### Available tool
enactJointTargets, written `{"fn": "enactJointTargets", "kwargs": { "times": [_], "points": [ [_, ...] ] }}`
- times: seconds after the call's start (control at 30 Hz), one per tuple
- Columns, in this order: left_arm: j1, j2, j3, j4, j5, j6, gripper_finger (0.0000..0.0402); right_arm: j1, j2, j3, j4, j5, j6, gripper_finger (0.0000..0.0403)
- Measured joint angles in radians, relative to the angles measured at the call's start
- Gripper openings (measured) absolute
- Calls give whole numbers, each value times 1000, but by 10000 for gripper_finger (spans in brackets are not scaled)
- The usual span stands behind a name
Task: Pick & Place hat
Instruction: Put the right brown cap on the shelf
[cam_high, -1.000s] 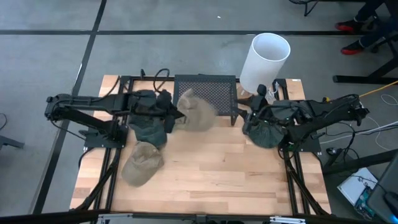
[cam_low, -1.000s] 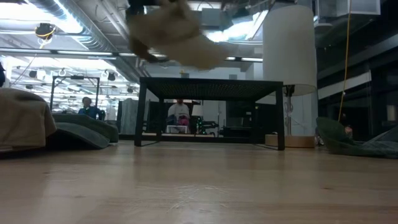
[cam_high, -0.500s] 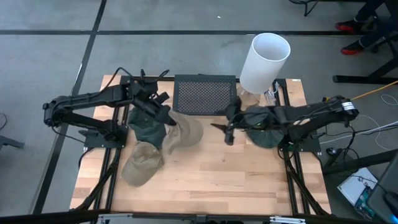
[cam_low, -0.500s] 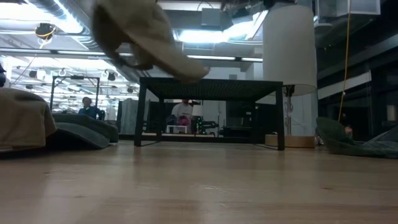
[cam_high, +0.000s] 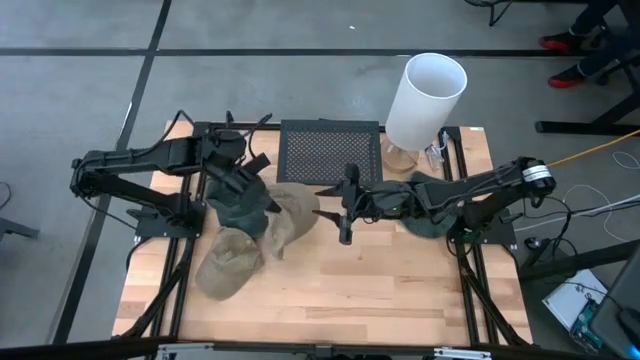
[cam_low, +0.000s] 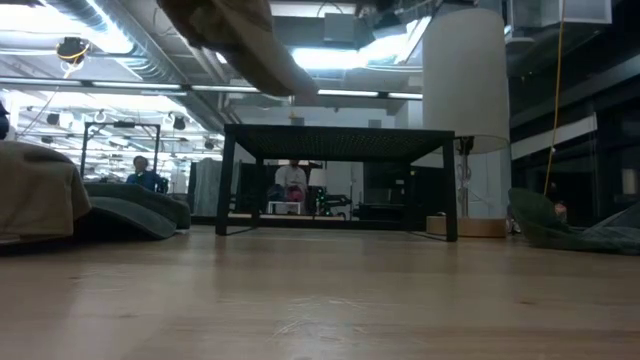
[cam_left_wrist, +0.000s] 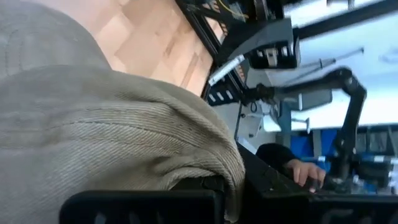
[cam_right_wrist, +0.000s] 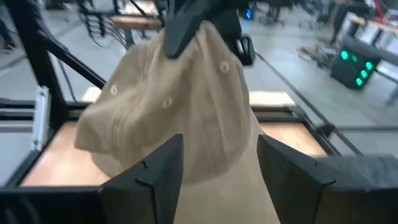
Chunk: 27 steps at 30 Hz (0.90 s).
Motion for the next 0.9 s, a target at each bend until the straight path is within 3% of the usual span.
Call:
{"fn": "enactJointTargets", "kwargs": {
  "times": [0.17, 0.33, 0.57, 0.9],
  "points": [
    [-70, 5, 0, 24, -54, 41, 4, -1, 1, 0, 77, -64, -32, 202],
    [-110, 56, 0, 158, -54, 73, 4, -13, 16, 0, 133, -162, -4, 201],
    [-132, 130, 1, 204, -13, 73, 4, -21, 32, 0, 139, -169, -1, 201],
    [-131, 143, 1, 327, 12, 100, 4, -34, 61, 0, 103, -235, 47, 200]
  ]
}}
